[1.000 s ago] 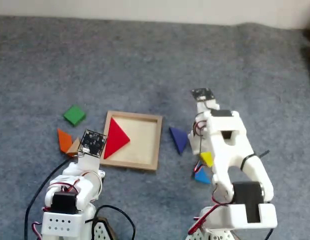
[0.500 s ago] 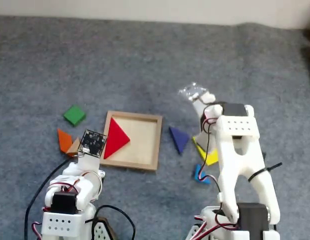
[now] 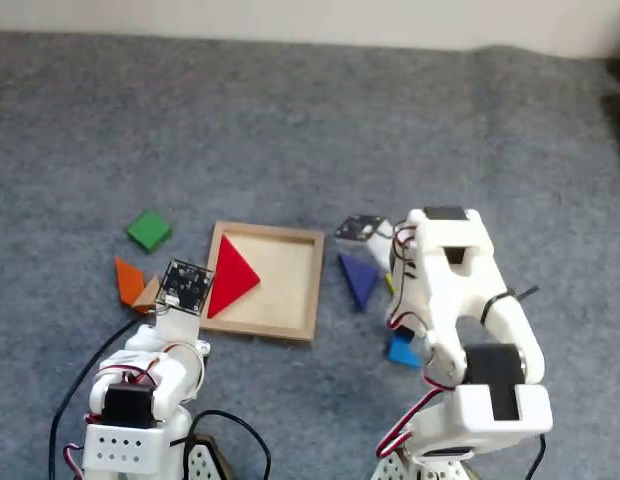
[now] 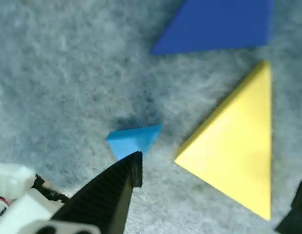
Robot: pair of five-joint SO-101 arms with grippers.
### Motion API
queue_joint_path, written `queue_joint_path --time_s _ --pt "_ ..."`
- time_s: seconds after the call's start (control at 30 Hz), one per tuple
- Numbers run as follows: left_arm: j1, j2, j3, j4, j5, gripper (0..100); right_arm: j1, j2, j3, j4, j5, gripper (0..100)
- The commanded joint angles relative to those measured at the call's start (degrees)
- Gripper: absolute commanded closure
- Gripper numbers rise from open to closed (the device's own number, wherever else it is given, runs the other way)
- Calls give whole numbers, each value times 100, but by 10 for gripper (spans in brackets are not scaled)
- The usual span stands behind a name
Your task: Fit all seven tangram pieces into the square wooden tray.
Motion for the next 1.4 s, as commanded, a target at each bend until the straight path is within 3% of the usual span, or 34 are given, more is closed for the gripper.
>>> queue_joint_path --time_s 0.0,0.23,0.47,0.83,1.37 --pt "-84 -242 119 18 44 994 40 40 -347 57 308 551" --pt "-84 -242 119 18 44 994 119 330 -365 -4 369 551" --pt "-84 -242 119 18 44 994 347 374 -356 -769 378 552" --pt "-84 -242 119 18 44 994 444 382 -312 -787 888 552" --pt "-84 -242 119 18 44 994 532 382 -303 -787 941 587"
